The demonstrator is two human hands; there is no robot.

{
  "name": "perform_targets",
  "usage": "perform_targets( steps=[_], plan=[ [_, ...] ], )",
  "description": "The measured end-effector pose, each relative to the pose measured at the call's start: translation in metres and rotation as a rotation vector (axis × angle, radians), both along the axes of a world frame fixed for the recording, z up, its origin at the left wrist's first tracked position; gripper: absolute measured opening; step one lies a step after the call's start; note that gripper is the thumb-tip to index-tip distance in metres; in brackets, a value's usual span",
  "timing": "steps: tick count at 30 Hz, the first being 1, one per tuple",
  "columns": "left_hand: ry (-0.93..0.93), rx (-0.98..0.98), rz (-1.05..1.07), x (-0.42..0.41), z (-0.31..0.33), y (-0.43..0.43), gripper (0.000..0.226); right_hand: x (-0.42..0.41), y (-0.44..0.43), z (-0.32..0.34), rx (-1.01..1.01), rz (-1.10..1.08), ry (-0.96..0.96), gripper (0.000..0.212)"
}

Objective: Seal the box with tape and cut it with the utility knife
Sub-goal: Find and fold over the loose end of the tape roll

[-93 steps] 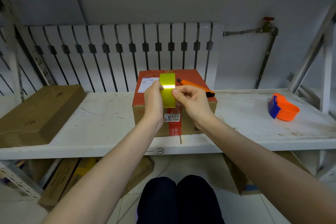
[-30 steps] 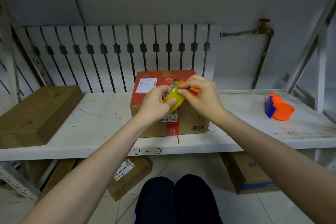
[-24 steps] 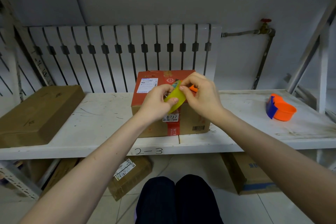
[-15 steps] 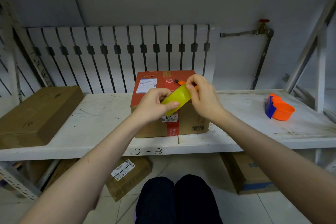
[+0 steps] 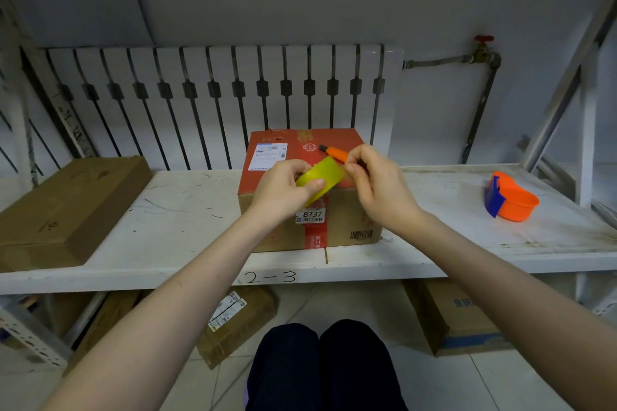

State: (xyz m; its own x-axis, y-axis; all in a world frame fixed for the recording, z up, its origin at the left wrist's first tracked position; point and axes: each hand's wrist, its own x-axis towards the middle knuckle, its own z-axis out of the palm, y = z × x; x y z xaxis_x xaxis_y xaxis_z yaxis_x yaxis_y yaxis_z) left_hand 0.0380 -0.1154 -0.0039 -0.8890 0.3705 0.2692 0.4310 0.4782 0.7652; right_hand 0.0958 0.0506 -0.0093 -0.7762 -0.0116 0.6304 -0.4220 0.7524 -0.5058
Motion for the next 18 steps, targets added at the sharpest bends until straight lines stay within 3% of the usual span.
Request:
perform_targets(
  steps=[6, 14, 18],
  plan=[
    [-0.005, -0.100, 0.033, -0.011, 0.005, -0.002, 0.018, -0.012, -0.002, 0.022, 0.037, -0.034, -0.082, 0.010],
    [-0.288, 0.239, 0.166, -0.037, 0.019, 0.017, 0.033, -0.062, -0.012, 0.070, 0.363, -0.053, -0.069, 0.009],
    [-0.231, 0.314, 0.184, -0.049, 0.033, 0.020, 0.046, -0.083, -0.013, 0.082, 0.484, -0.033, -0.085, 0.009]
  ],
)
